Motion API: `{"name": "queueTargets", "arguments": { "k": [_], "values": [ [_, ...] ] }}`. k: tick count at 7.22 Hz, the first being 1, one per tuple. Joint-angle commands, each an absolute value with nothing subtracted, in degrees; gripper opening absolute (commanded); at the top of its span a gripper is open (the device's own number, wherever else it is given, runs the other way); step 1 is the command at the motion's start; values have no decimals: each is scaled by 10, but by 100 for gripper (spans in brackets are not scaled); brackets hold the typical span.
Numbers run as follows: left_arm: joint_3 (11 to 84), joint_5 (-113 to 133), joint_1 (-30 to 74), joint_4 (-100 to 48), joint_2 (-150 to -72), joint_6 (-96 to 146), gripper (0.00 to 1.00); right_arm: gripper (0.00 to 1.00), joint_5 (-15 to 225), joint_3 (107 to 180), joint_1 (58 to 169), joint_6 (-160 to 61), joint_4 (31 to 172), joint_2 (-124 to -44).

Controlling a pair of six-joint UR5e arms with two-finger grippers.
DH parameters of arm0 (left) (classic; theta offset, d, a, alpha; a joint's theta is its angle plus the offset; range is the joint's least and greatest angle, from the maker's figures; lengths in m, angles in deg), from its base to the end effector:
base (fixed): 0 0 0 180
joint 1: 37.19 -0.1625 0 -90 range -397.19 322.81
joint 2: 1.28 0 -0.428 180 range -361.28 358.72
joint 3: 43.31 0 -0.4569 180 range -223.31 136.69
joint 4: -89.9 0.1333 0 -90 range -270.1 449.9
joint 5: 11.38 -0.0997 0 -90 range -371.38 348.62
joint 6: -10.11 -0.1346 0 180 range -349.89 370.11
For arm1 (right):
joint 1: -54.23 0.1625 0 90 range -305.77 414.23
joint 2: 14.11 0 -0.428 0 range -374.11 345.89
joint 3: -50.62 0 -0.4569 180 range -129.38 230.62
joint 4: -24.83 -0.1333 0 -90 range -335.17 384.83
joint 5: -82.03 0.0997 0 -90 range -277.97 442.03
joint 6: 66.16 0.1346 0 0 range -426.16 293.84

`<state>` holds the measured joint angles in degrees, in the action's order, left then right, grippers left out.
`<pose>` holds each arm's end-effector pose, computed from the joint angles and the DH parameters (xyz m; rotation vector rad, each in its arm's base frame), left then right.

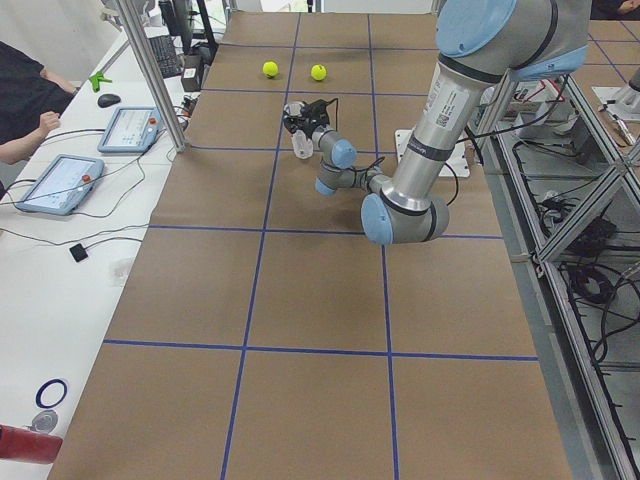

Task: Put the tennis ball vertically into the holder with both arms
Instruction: 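Lower the upright can onto the table and open the left gripper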

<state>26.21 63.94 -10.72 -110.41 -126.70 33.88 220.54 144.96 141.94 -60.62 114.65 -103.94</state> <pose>0.5863 -0.4789 0.2369 1.6629 1.3872 0.1187 0.0099 -0.5643 0.6353 0.0190 -0.8494 0.0186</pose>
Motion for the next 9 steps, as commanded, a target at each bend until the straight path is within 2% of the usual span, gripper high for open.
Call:
{"name": "queueTargets", "arguments": {
  "k": [1,4,5,6,9],
  "values": [
    [262,639,-107,-1105,-1266,338,77,99,2205,1448,1419,-606,1147,-1039],
    [263,639,-108,-1105,-1265,338,78,99,2205,1448,1419,-608,1147,-1039],
    [263,639,-108,-1105,-1266,338,85,99,2205,1448,1419,-607,1147,-1038],
    [263,639,-107,-1105,-1265,338,98,99,2205,1448,1419,-607,1147,-1039],
    [263,639,-108,-1105,-1266,338,99,99,2205,1448,1419,-607,1146,-1037]
  ]
}}
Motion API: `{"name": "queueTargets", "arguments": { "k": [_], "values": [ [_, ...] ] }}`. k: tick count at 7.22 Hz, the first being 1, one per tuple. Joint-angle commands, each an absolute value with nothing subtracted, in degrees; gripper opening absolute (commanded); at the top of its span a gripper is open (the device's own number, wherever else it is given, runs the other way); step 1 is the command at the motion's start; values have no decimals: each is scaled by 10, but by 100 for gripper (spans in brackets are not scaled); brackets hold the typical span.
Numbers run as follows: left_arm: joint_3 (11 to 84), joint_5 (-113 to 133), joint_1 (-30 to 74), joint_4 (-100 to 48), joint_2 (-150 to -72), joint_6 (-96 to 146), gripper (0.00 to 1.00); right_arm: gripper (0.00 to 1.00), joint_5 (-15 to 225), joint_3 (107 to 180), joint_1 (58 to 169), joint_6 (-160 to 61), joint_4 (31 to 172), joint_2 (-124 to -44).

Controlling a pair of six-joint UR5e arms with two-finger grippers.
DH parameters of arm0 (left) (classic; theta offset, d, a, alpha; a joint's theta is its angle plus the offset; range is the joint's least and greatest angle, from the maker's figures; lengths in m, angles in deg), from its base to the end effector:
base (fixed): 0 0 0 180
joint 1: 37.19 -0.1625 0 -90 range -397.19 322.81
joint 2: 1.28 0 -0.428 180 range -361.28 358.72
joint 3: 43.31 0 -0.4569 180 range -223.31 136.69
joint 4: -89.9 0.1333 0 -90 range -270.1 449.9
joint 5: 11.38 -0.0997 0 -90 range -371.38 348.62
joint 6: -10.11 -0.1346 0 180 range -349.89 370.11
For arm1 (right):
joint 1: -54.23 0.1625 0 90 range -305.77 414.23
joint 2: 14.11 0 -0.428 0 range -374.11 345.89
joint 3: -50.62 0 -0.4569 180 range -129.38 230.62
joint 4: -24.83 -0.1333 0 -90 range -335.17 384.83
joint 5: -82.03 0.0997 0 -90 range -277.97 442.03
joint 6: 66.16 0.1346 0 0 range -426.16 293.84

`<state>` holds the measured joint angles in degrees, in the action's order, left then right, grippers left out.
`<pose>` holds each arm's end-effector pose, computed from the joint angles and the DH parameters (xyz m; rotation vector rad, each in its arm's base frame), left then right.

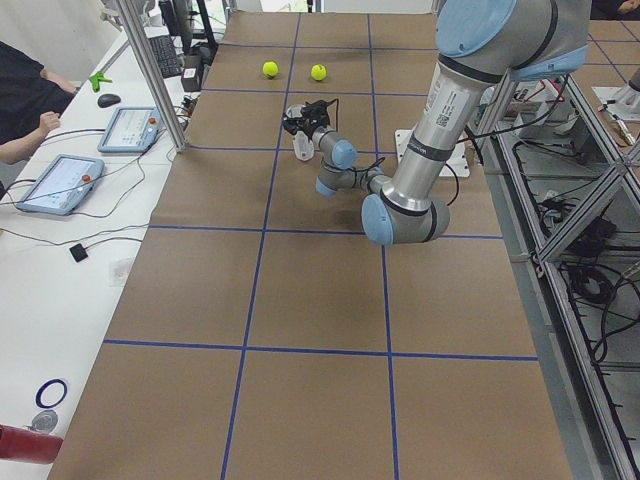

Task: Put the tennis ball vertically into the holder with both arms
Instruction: 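Lower the upright can onto the table and open the left gripper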

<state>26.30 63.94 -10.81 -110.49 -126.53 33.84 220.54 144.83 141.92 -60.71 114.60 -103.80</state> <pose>0.5863 -0.4776 0.2383 1.6624 1.3879 0.1200 0.0097 -0.5654 0.6351 0.0205 -0.8495 0.0164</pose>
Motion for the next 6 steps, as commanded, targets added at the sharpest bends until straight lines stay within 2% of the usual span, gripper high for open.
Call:
{"name": "queueTargets", "arguments": {
  "k": [1,6],
  "values": [
    [265,639,-108,-1104,-1267,338,99,99,2205,1448,1419,-606,1147,-1035],
    [286,640,-107,-1101,-1267,339,99,99,2205,1448,1419,-606,1147,-1027]
  ]
}}
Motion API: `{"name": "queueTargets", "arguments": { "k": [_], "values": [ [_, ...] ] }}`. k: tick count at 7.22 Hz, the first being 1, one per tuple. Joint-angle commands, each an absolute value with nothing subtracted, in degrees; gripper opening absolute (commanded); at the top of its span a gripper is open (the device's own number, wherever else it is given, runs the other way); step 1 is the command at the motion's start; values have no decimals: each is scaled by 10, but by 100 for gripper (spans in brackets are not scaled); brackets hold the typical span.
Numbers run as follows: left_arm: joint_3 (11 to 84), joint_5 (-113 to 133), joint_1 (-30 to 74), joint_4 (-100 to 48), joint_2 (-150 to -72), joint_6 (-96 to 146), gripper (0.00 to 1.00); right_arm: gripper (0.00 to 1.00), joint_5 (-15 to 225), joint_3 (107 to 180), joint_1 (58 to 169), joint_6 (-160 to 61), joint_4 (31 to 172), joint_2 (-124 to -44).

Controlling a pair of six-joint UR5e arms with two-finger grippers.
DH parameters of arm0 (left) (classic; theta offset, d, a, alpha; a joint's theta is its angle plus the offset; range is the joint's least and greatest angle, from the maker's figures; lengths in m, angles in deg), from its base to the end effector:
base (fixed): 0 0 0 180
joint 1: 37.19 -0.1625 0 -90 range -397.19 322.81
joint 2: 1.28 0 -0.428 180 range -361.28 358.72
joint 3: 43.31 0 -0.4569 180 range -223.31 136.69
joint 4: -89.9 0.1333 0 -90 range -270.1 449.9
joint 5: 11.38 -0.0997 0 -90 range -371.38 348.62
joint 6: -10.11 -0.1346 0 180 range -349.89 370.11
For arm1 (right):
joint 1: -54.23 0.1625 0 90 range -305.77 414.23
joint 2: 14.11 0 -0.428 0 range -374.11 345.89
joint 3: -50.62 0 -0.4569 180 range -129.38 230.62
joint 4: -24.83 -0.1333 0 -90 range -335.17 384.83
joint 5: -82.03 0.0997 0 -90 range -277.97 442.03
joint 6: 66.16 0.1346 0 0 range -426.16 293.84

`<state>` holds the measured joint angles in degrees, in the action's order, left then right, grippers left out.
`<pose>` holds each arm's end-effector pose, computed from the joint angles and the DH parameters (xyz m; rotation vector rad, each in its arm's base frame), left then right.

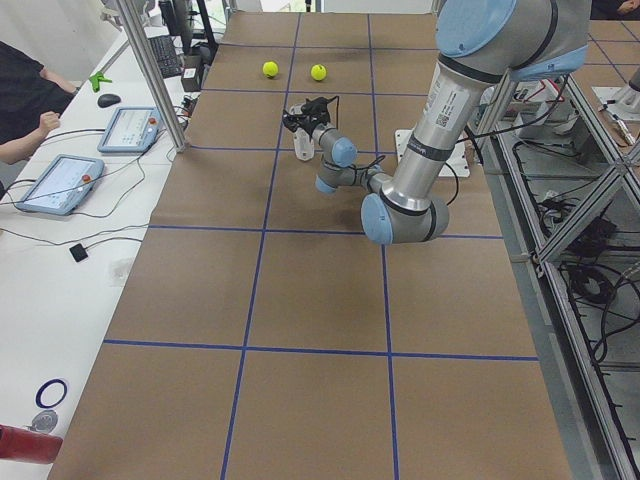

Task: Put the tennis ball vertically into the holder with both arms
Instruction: 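Lower the upright can onto the table and open the left gripper, then draw the left gripper back from the can while the right arm reaches in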

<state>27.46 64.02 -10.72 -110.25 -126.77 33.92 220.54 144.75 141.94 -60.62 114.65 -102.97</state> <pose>0.5814 -0.4763 0.2255 1.6745 1.4035 0.1114 0.0096 -0.5720 0.6277 0.0314 -0.8501 0.0130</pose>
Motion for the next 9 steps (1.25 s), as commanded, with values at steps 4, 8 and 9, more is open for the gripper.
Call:
{"name": "queueTargets", "arguments": {
  "k": [4,8,9],
  "values": [
    [383,654,-90,-1028,-1226,342,99,99,2206,1449,1419,-605,1147,-1025],
    [563,760,-56,-903,-1027,345,99,99,2199,1484,1408,-615,1147,-1022],
    [562,762,-54,-904,-1021,345,99,99,2198,1491,1378,-614,1149,-996]
  ]
}}
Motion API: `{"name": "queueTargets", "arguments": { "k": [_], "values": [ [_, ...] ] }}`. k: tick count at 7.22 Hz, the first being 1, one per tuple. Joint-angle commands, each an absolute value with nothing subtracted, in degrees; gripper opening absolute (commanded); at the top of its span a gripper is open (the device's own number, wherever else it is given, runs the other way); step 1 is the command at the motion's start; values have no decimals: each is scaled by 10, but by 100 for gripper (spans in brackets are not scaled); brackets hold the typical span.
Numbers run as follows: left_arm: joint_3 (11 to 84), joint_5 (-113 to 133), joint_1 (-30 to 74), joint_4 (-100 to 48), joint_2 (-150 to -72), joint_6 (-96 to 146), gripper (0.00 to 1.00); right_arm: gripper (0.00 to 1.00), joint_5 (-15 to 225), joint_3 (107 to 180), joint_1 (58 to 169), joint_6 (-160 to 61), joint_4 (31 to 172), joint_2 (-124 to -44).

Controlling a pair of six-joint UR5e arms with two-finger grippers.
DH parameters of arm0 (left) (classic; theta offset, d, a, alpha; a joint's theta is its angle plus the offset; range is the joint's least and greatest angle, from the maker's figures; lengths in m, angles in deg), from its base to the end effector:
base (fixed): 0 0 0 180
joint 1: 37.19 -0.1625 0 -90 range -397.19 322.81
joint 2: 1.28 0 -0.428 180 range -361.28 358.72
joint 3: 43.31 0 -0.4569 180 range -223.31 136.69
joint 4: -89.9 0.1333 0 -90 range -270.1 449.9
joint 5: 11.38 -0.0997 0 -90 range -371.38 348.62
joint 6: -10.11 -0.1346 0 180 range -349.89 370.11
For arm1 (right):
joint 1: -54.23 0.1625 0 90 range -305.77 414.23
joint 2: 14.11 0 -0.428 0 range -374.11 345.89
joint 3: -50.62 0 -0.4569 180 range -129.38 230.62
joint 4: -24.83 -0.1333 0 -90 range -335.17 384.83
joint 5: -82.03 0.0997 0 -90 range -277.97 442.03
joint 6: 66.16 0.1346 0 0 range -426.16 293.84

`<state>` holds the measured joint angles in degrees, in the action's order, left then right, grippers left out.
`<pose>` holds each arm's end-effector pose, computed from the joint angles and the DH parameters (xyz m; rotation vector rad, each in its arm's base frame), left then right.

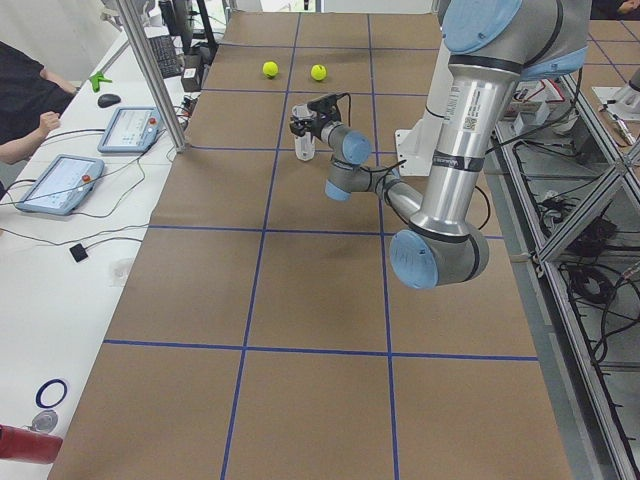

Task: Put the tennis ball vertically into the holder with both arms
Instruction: 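Draw the left gripper back from the can while the right arm reaches in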

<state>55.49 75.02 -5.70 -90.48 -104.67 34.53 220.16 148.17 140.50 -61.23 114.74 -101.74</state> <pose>0.4444 -0.4384 0.2627 1.5096 1.2786 0.3275 -0.0048 -0.5825 0.5826 0.1006 -0.8478 -0.0537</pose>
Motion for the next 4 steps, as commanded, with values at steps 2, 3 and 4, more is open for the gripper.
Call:
{"name": "queueTargets", "arguments": {
  "k": [2,3,4],
  "values": [
    [554,762,-55,-898,-1016,345,99,99,2176,1491,1328,-593,1146,-987],
    [543,762,-56,-895,-1016,344,99,99,2172,1488,1300,-538,1144,-995],
    [529,762,-60,-894,-1017,344,99,99,2155,1495,1276,-519,1107,-997]
  ]
}}
